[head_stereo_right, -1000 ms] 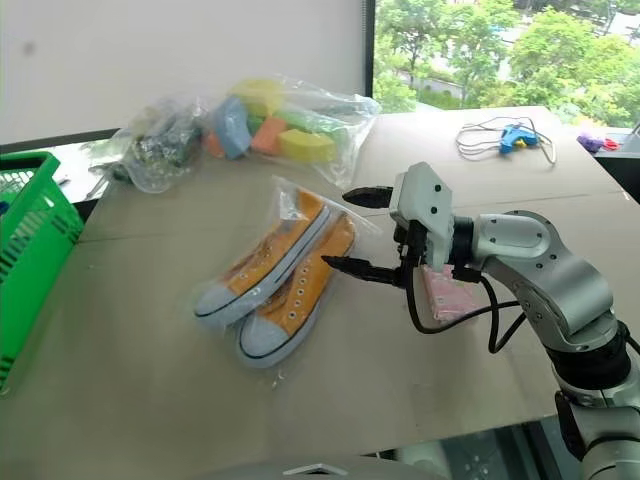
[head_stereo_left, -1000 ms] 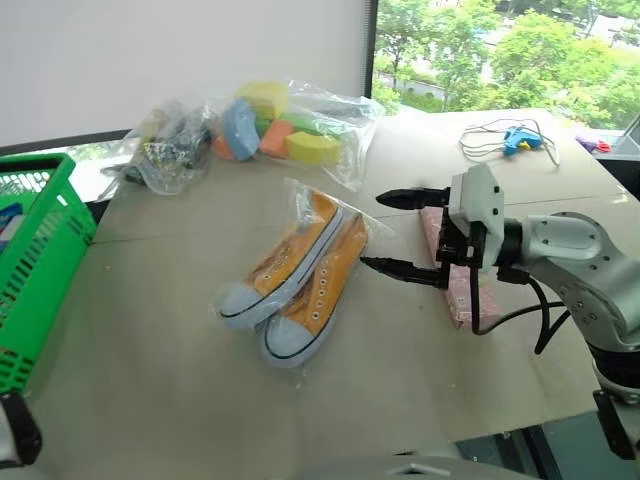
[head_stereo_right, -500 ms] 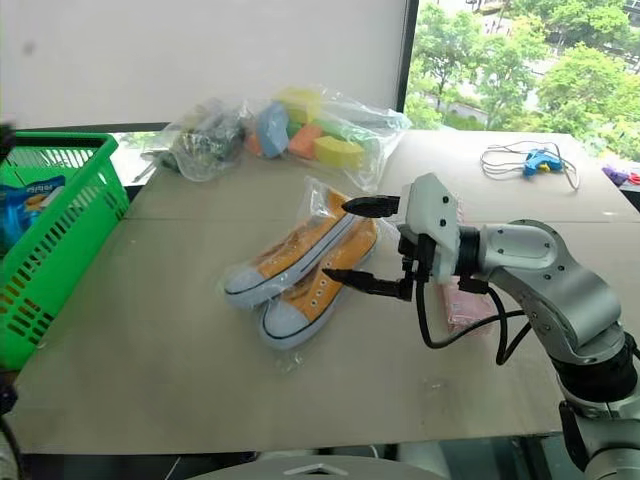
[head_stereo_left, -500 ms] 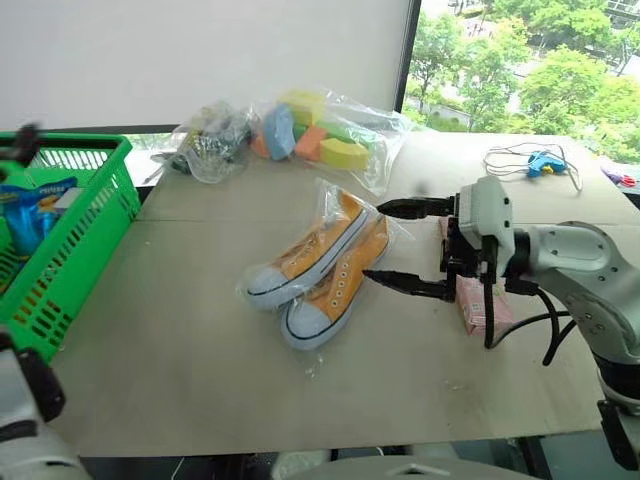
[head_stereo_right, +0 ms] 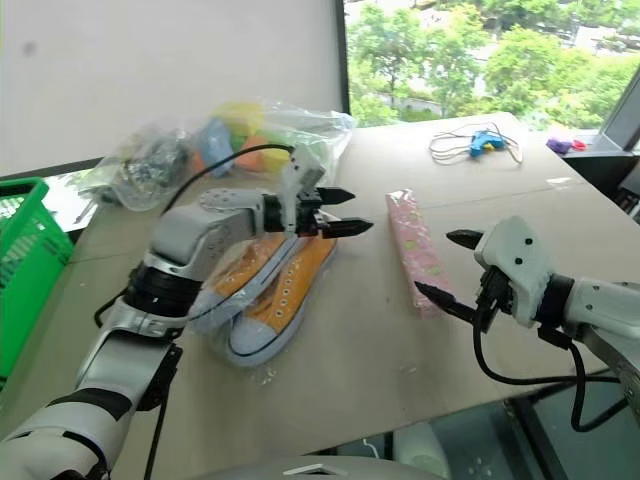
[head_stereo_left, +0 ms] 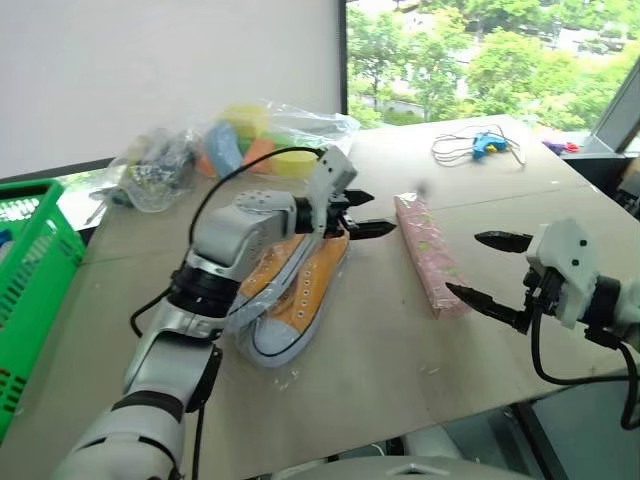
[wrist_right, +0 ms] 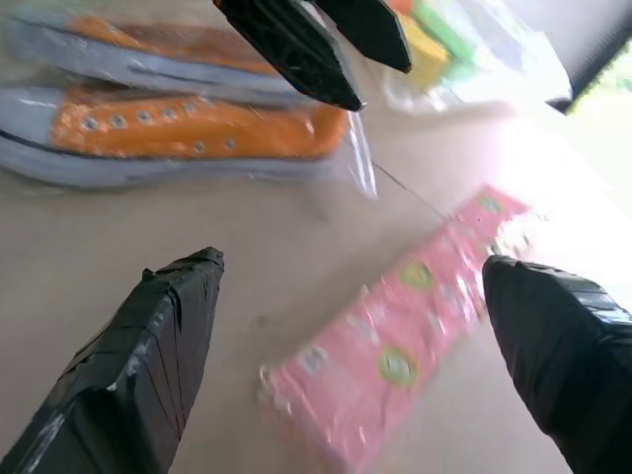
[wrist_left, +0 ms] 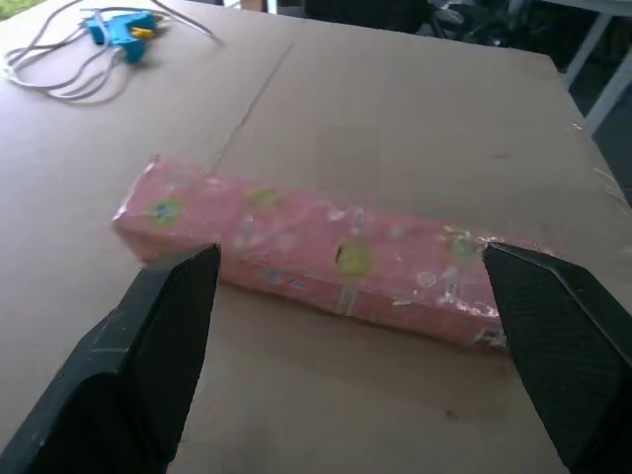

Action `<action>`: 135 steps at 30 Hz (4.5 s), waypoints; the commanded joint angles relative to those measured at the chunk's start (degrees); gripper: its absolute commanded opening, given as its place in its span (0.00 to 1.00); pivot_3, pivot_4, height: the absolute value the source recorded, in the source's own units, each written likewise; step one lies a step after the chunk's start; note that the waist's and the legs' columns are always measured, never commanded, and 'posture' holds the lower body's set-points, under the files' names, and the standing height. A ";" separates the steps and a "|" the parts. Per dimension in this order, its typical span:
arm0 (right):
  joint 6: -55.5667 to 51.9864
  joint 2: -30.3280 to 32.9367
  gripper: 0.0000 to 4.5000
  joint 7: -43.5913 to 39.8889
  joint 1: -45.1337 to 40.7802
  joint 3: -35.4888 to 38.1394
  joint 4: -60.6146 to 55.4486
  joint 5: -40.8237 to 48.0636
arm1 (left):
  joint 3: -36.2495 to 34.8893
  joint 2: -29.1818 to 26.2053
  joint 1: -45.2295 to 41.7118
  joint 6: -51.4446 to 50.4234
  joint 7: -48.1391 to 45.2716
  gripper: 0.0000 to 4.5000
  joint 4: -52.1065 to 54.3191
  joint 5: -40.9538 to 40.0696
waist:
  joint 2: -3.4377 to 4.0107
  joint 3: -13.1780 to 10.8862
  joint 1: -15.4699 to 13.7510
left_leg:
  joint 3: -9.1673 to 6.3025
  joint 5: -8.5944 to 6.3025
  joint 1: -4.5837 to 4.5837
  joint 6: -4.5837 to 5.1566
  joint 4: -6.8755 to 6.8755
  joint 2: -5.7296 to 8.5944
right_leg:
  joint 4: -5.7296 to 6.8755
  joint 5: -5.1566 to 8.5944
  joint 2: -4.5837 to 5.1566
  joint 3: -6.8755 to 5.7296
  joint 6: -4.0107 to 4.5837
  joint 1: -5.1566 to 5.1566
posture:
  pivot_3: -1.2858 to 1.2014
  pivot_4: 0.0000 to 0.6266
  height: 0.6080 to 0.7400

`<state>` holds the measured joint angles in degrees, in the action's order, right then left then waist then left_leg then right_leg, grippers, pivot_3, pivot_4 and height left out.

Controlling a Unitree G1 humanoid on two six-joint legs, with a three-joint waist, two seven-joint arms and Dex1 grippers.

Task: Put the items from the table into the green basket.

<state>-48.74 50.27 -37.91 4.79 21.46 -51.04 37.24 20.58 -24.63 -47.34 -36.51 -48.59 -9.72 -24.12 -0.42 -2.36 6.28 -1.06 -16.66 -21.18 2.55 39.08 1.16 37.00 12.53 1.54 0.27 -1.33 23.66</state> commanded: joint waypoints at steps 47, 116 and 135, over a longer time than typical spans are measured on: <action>5.37 3.35 1.00 14.55 13.85 6.24 -8.71 9.51 | -25.21 34.25 -23.17 -25.32 61.60 0.98 -42.86 20.43 | -0.92 -2.63 16.14 | 0.88 -0.63 0.45 0.37 -0.16 0.27 | -0.21 0.15 0.41 1.00 -1.50 -0.49 | 0.33 0.08 1.00; 6.16 1.94 1.00 7.16 0.38 -6.64 -0.54 0.96 | -34.08 12.82 -7.25 -44.79 33.95 0.99 9.66 0.27 | -0.35 -2.01 9.01 | 0.67 -0.46 0.25 0.56 -0.20 0.35 | -0.17 0.03 0.61 1.13 -1.72 0.07 | 0.39 0.01 1.00; 5.60 1.18 1.00 5.58 -0.05 -7.19 -0.57 -0.14 | -15.93 19.94 -4.03 -46.32 35.87 0.99 5.71 3.73 | -0.07 -1.76 2.38 | 0.60 -0.50 0.18 0.66 -0.07 0.58 | -0.15 -0.16 0.89 1.09 -1.39 0.06 | 0.39 0.04 1.00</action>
<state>-43.36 51.33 -32.21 4.99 12.28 -49.65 36.61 3.14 -5.20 -49.03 -84.43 -13.05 -4.09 -21.17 -0.50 -4.11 8.66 -0.46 -17.17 -21.01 3.21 39.02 1.75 36.85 12.37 2.44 1.36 -2.71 23.72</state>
